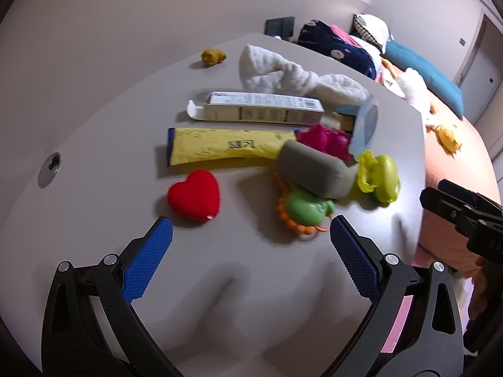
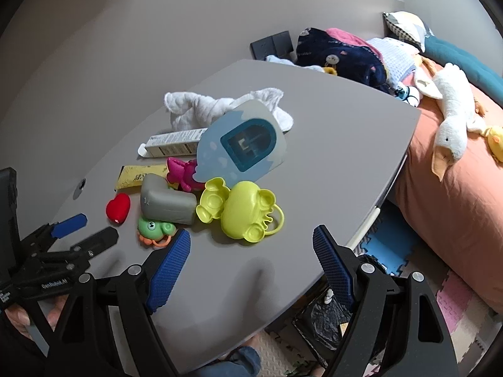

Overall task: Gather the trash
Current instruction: 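Grasp the yellow-green toy with the right tool while the left tool grasps the red heart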

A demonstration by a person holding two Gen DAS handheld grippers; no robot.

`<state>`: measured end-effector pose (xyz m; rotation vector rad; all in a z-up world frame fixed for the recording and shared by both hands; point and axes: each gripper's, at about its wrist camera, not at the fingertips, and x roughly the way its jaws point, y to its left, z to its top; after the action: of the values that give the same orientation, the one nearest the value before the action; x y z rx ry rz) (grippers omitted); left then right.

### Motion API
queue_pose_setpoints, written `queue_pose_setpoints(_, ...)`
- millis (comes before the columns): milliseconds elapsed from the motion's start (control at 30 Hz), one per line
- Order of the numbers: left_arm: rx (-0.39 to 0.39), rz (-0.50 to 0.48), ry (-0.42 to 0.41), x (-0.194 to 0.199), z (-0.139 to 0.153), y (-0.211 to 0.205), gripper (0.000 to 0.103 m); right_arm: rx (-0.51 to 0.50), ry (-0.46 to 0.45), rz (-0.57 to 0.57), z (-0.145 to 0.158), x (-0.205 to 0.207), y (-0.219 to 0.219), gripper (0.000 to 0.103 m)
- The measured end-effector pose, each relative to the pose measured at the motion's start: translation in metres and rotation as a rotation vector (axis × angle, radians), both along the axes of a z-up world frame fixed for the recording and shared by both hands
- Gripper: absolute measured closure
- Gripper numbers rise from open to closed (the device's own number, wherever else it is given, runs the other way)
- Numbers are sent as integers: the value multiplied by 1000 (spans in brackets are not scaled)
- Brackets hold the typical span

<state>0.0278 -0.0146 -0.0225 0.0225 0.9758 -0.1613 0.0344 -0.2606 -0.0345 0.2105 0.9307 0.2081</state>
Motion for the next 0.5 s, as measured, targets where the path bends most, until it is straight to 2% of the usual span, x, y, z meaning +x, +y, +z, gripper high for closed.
queue_pose_setpoints(167,9,16,-5,9,-7,10,6,-14,26,7,-10,10,8,22)
queue_pose_setpoints(333,21,24,1,22,-18,18,6,-11,44,-41,-20,27,8,22)
queue_pose_setpoints(500,24,35,8,39,-28,25,16,-1,65,-52,-28,42,13,22)
